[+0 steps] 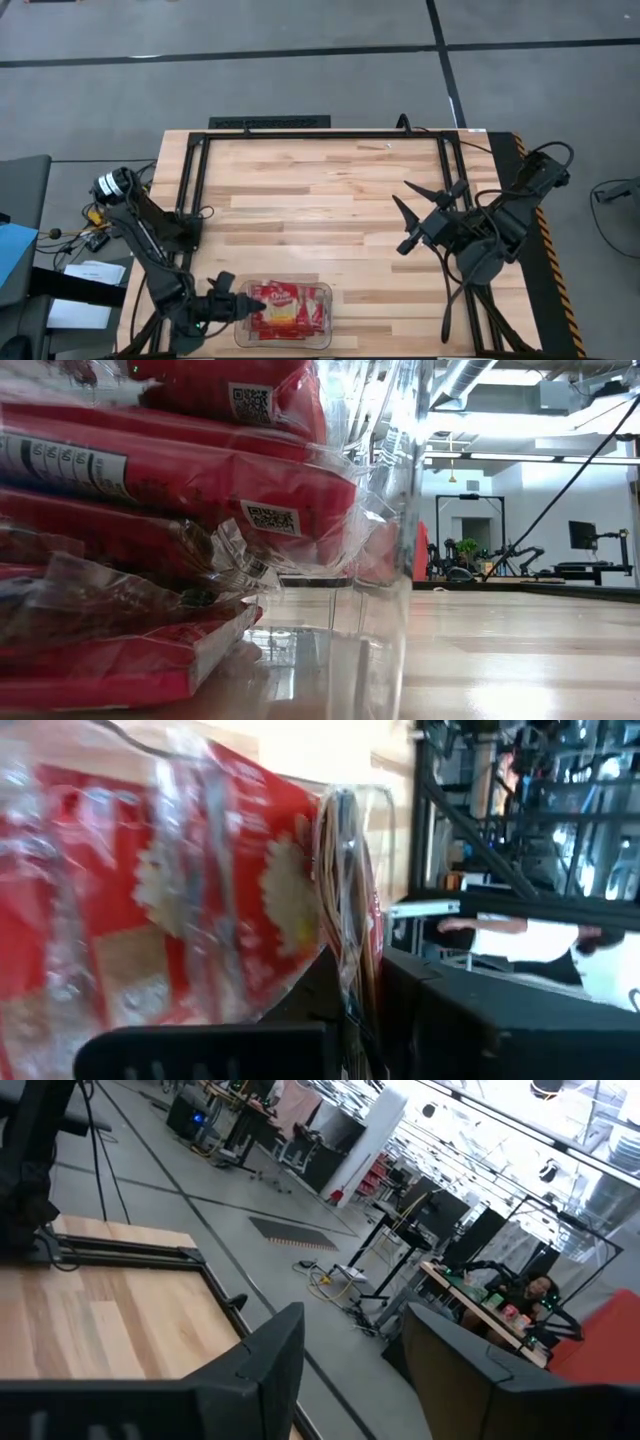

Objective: Sort popcorn bags into baskets
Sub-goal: Put the red popcorn bag into the transparent bin

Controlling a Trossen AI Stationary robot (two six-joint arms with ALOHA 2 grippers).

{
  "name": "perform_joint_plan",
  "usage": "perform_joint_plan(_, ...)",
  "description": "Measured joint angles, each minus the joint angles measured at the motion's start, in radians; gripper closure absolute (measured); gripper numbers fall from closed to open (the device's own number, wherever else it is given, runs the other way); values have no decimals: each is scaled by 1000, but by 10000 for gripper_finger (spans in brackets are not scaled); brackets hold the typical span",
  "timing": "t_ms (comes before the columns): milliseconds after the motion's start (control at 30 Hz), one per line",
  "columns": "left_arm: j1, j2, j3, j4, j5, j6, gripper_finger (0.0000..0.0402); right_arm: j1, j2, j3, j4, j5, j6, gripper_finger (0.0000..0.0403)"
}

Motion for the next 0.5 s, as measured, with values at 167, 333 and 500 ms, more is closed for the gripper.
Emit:
perform_joint_plan(167, 2, -1, -40, -1, 21, -81, 370, 3, 0, 0, 0, 0, 6, 210)
perform_joint_plan(333, 21, -1, -55, 10, 107, -92, 336, 3, 0, 0, -2, 0, 13, 203)
perform_joint_plan(500, 48, -4, -55, 8, 116, -29, 284, 3, 0, 0, -2, 0, 13, 200)
